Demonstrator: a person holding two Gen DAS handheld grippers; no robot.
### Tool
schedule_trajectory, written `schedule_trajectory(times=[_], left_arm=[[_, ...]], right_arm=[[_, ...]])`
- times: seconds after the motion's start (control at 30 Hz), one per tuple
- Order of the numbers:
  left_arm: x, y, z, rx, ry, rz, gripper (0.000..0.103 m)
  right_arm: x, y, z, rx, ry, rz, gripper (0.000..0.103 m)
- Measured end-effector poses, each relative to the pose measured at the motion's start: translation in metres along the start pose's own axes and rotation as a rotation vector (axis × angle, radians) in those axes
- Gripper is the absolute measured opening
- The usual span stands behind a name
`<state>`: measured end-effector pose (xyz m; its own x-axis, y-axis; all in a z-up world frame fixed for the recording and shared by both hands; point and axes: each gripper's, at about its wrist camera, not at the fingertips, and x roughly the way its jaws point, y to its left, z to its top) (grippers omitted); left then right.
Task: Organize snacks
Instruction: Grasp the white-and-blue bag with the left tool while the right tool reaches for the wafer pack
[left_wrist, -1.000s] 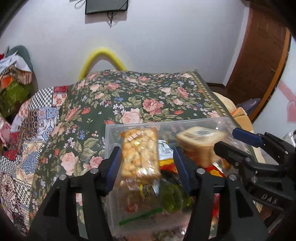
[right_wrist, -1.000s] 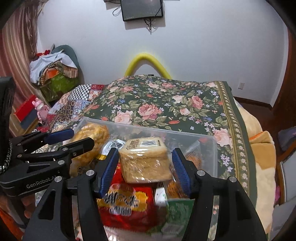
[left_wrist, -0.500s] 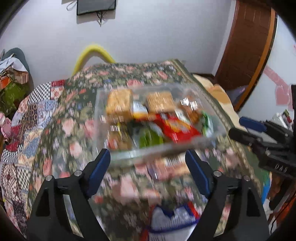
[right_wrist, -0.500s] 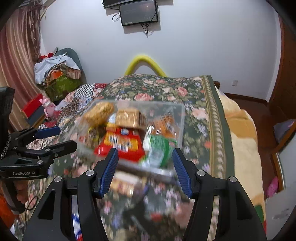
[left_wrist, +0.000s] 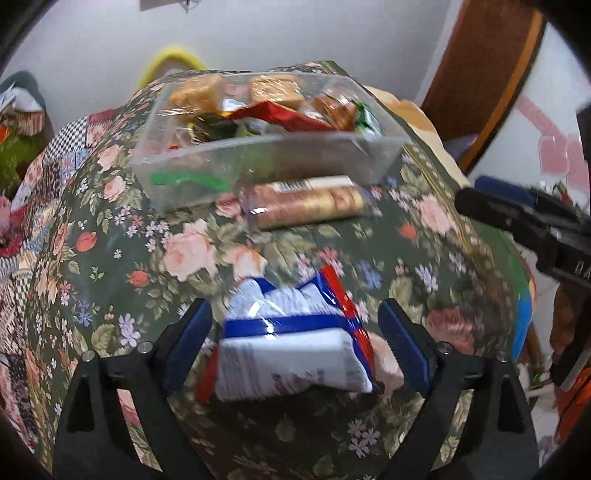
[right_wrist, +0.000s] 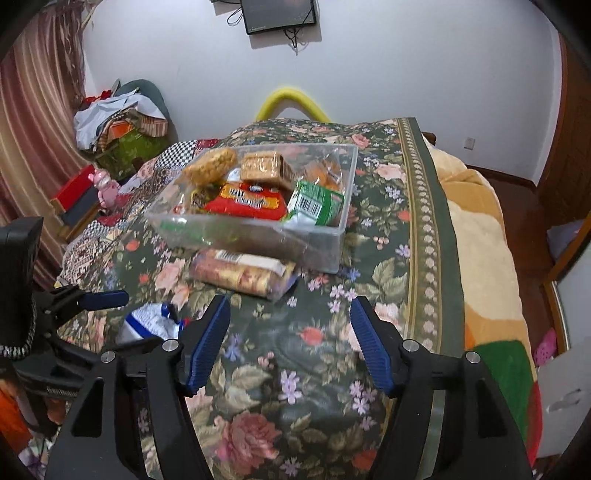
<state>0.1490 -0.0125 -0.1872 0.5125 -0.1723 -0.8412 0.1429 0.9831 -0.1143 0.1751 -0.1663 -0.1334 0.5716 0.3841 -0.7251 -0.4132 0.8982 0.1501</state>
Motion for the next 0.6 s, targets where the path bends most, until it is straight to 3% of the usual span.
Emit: schedule_trajectory(times=[0.13,0.23,0.47,0.6], left_arm=[[0.011,-0.005,-0.011,0.036,0.023,0.035,0.096],[0.019,0.004,-0.019,0.013,0.042,0.028,0.097],[0.019,0.040,-0.020,-0.061,0.008,0.022,0.099],[0.020,0.057,-0.019,-0.095,-0.022,0.035,0.090]], right_arm=[[0.004,0.003,-0.007,-0.012,0.017,0.005,0.069],[0.011,0.008,-0.009,-0.029,0.031,0.009,0.069],[0.044,0.021,0.003,-0.074,0.064,0.024,0.070],[0.068,0.024,0.014,-0.074,0.090,0.038,0.070]])
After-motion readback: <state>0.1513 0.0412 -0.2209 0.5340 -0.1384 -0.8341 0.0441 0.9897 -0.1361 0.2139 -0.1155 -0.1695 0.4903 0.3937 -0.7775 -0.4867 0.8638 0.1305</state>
